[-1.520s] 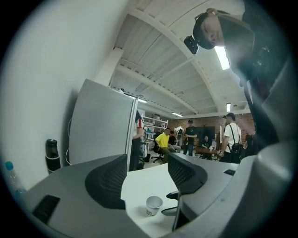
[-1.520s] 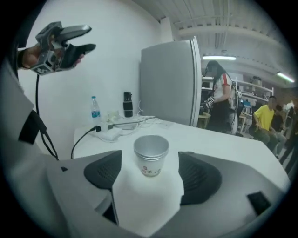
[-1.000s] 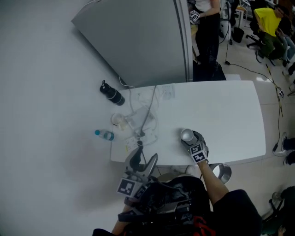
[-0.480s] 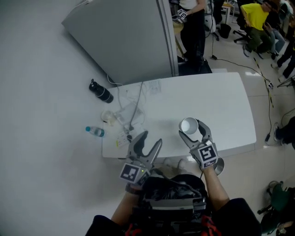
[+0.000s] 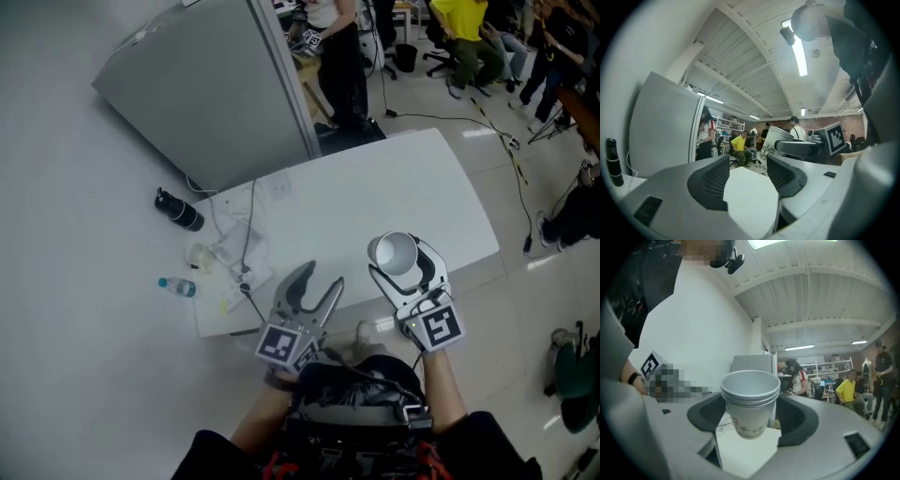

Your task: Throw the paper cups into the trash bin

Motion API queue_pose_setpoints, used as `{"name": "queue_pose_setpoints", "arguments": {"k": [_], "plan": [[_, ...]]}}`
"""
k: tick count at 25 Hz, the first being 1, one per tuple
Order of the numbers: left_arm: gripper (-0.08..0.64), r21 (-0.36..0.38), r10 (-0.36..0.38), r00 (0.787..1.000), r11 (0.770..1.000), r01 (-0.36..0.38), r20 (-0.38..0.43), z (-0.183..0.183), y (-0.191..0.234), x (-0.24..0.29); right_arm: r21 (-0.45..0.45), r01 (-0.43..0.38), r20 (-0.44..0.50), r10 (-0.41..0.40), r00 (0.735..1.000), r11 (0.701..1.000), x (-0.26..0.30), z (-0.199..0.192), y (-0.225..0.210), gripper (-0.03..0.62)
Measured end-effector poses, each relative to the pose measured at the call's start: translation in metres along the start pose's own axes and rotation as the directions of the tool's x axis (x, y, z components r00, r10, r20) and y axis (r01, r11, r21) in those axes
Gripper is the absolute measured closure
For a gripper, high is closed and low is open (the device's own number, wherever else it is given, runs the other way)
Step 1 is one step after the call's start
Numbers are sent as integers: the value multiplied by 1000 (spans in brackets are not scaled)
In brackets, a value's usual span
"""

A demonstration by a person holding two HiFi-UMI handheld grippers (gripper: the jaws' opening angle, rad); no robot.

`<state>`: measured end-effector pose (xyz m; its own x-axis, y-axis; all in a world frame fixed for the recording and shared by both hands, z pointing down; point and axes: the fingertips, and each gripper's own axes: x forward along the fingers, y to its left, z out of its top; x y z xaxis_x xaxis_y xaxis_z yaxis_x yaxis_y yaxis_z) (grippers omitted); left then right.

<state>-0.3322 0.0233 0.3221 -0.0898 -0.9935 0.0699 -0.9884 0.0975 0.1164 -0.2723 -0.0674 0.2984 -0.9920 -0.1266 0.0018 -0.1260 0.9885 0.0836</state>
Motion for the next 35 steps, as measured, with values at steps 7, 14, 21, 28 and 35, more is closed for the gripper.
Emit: {"name": "queue_pose_setpoints", "arguments": {"k": [7, 14, 21, 28, 35], "plan": [[314, 9, -138, 990, 990, 138, 11, -14, -48, -27, -20, 102, -27, -102, 994, 995, -58, -2, 34, 250], [319, -7, -281, 960, 960, 281, -20, -31, -104, -38, -15, 226, -54, -226, 973, 974, -129, -5, 51, 250], [324, 40, -379, 924, 924, 381, -44, -40, -180, -17, 1, 356, -115, -354, 928, 934, -216, -28, 18, 250], [328, 67, -423, 899, 899, 432, -116, -82, -254, 8, 49, 421, -206, -403, 892, 906, -296, -88, -16, 250], [328, 111, -521, 825, 827, 551, -217, -113, -288, 50, 102, 479, -296, -433, 852, 872, -295, -148, -44, 250]]}}
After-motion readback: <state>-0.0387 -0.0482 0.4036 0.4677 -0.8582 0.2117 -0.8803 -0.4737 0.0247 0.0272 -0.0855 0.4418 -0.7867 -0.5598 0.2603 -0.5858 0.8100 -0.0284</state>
